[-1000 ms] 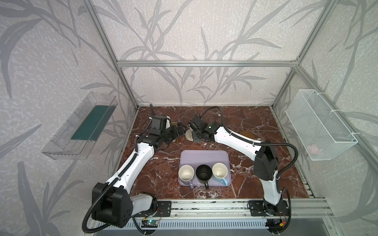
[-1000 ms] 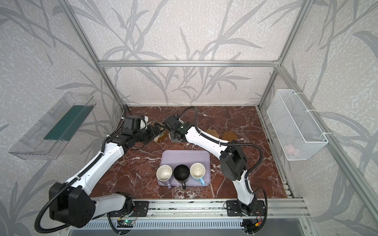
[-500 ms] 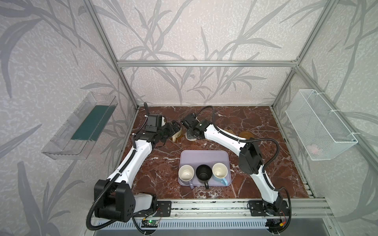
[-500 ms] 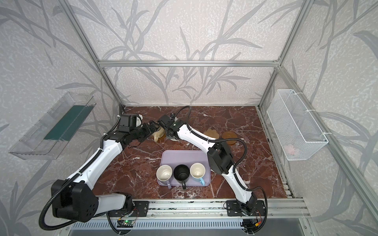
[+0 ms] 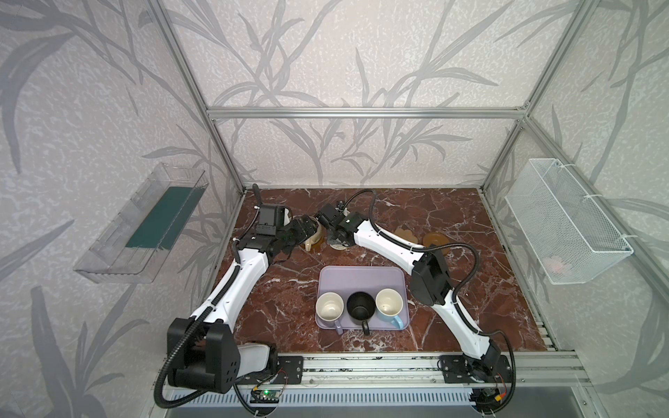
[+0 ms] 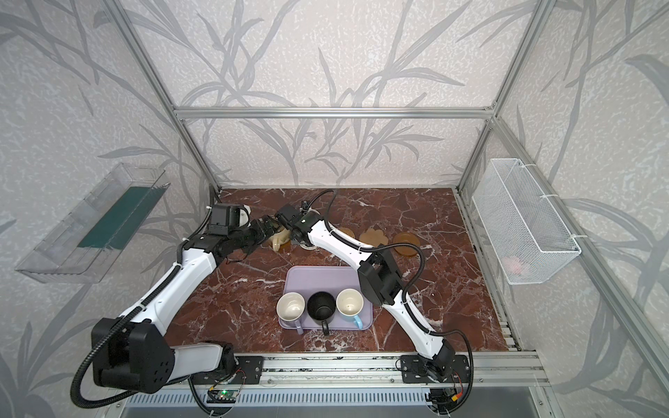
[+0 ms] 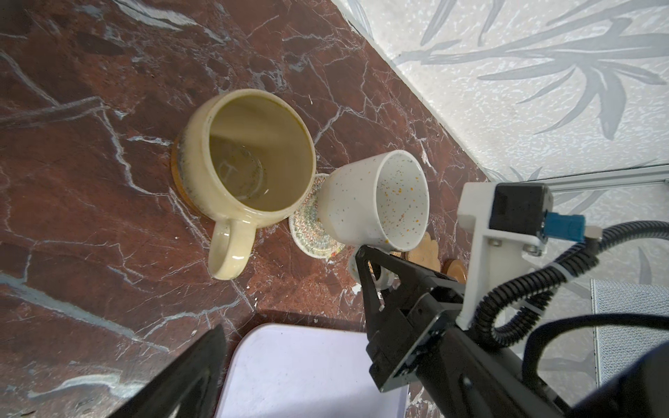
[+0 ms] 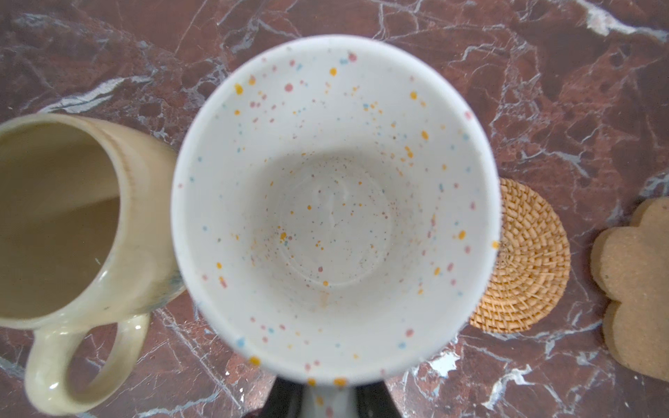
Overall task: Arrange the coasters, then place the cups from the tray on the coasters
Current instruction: 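Lower the white speckled mug onto the multicolour woven coaster with the right gripper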
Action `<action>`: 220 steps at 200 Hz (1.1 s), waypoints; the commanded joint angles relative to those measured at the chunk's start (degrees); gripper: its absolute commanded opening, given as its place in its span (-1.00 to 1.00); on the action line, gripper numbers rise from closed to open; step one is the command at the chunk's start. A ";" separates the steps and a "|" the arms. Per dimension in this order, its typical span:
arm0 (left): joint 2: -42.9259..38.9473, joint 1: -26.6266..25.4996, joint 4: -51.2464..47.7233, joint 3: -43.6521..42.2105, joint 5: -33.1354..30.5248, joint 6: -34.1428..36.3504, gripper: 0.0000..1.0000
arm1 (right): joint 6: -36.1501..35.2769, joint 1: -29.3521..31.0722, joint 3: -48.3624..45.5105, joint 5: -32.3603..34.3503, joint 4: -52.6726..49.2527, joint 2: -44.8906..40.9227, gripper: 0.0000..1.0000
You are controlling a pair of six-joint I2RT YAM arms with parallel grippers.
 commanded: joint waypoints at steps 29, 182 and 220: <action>-0.50 0.27 -0.03 -1.83 0.21 0.33 0.92 | 1.01 -0.07 4.27 2.30 -0.91 0.66 -1.00; -1.88 0.32 0.25 -2.78 1.44 -0.99 0.92 | 1.71 0.63 -2.50 -0.31 -0.40 -1.28 -0.58; -2.99 0.28 -0.83 -2.75 1.24 -0.90 0.97 | 1.67 0.45 -3.56 -2.10 0.36 -2.13 -0.28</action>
